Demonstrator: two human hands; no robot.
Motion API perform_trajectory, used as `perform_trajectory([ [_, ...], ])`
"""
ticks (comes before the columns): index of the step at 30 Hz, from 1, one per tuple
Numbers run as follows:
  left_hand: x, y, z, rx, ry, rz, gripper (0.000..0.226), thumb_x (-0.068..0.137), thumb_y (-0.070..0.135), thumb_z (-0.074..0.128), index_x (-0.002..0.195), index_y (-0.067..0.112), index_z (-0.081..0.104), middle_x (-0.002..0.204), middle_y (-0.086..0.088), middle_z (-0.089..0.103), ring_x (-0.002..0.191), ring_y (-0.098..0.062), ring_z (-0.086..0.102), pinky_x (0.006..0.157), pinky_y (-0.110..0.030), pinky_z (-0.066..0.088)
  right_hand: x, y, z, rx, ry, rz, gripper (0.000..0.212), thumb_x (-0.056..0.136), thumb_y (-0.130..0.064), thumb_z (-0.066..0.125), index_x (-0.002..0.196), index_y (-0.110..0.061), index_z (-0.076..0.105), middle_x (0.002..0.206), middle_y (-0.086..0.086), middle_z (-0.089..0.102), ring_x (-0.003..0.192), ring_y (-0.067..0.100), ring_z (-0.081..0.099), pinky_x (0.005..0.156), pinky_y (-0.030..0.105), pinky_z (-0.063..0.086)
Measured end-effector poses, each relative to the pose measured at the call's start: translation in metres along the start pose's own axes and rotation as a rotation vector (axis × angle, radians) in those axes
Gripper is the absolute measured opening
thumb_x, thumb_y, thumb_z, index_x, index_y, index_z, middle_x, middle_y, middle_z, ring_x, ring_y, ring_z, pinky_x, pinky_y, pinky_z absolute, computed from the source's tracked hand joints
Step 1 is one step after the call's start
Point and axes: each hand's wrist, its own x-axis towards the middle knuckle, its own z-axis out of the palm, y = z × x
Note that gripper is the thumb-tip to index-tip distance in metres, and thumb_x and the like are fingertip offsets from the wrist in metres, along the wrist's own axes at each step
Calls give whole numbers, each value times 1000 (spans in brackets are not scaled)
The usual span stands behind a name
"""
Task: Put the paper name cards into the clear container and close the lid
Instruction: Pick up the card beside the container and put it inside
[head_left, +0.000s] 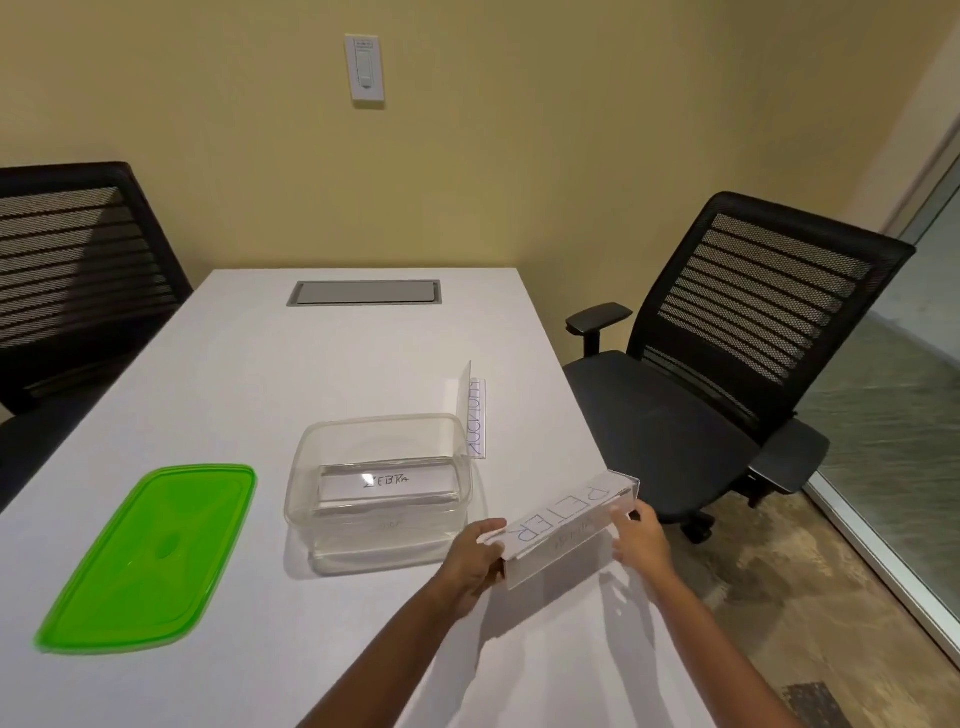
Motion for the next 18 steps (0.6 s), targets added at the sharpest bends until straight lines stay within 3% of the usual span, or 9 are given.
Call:
perform_trajectory([
  [4, -4, 19, -12, -11, -82, 39, 30, 95, -12, 31, 112, 8, 45, 95, -15, 59, 69, -21, 54, 68, -29, 46, 4, -8, -14, 94, -12, 19, 35, 95, -24, 47, 126, -8, 48, 110, 22, 56, 108, 44, 58, 91, 49, 50],
  [7, -5, 30, -23, 5, -85, 62, 29, 95, -11, 31, 112, 7, 46, 86, -10, 59, 69, -20, 54, 62, -27, 50, 5, -8, -20, 147, -57, -7, 24, 95, -21, 49, 111, -3, 53, 105, 15, 56, 93, 29, 57, 81, 39, 49],
  [10, -4, 40, -32, 31, -3, 116, 27, 98, -1, 33, 120, 6, 48, 79, -8, 57, 55, -13, 56, 51, -19, 48, 5, -5, -20, 159, -30, -75, 13, 93, -16, 53, 94, -4, 58, 94, 13, 56, 78, 18, 51, 65, 30, 46],
  [13, -1, 48, -36, 82, 91, 196, 29, 102, 15, 29, 122, 7, 49, 77, -4, 54, 52, -10, 53, 53, -18, 45, 1, -7, -13, 170, 44, -133, 13, 91, -12, 57, 89, 0, 61, 86, 12, 59, 78, 22, 50, 58, 26, 40],
  [15, 0, 54, -40, 189, 147, 273, 34, 102, 20, 28, 124, 5, 50, 87, -6, 53, 67, -13, 47, 60, -21, 40, -2, -15, -5, 195, 38, -161, 11, 90, -11, 58, 87, -1, 61, 84, 11, 59, 76, 20, 49, 57, 26, 39],
  [18, 2, 63, -50, 326, 220, 364, 34, 101, 20, 31, 125, 8, 51, 122, -12, 54, 91, -20, 49, 64, -23, 41, -6, -30, 5, 195, 28, -200, 10, 87, -9, 62, 92, 0, 63, 78, 8, 59, 75, 21, 50, 60, 28, 41],
])
